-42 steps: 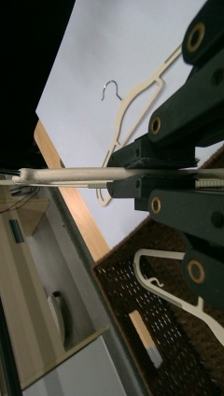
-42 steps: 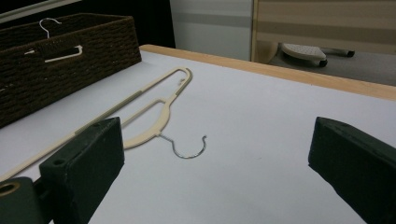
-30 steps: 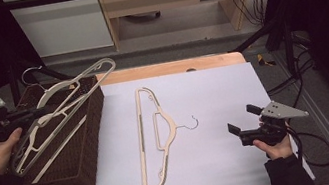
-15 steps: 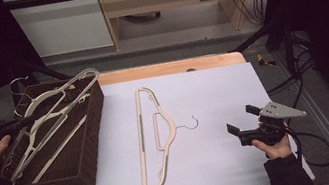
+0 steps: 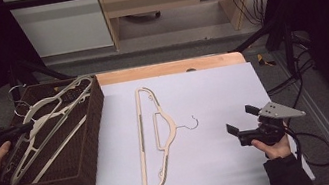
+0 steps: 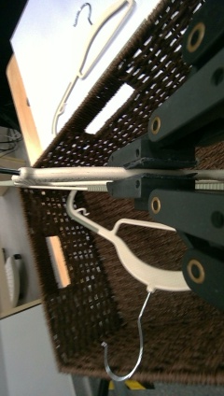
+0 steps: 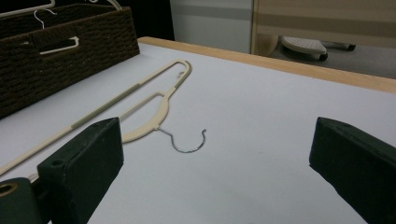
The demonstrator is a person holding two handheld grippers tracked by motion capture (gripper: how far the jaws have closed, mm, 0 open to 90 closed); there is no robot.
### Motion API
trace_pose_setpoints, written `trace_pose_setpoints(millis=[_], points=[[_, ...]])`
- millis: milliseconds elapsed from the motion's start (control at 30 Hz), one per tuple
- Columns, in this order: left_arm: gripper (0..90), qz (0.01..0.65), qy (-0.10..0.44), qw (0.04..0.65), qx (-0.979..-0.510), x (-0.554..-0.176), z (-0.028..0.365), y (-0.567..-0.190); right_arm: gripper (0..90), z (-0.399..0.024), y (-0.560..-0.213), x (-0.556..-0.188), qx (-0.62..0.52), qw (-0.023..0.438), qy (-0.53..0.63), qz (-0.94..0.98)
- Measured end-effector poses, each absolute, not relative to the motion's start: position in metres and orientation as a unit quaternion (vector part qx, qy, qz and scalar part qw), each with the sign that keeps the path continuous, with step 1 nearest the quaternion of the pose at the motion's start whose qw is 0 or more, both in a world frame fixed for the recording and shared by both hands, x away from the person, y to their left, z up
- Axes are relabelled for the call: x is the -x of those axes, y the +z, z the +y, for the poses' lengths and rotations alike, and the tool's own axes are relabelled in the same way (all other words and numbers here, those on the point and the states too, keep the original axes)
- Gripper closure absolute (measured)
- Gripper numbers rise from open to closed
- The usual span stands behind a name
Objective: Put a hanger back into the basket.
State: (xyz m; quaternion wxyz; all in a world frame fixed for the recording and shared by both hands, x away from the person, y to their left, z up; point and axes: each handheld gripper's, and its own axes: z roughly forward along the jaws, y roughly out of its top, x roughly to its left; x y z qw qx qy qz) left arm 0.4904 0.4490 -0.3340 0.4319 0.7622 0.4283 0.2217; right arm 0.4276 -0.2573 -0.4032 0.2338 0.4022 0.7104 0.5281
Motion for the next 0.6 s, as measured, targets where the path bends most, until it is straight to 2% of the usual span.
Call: trace_pose_setpoints(millis=[600], points=[[84.4,0.479,0.172,0.395,-0.765,-0.498,0.439,-0.374,3.2,-0.257,-0.403,-0.428,-0.401,0.233,0.528,0.711]])
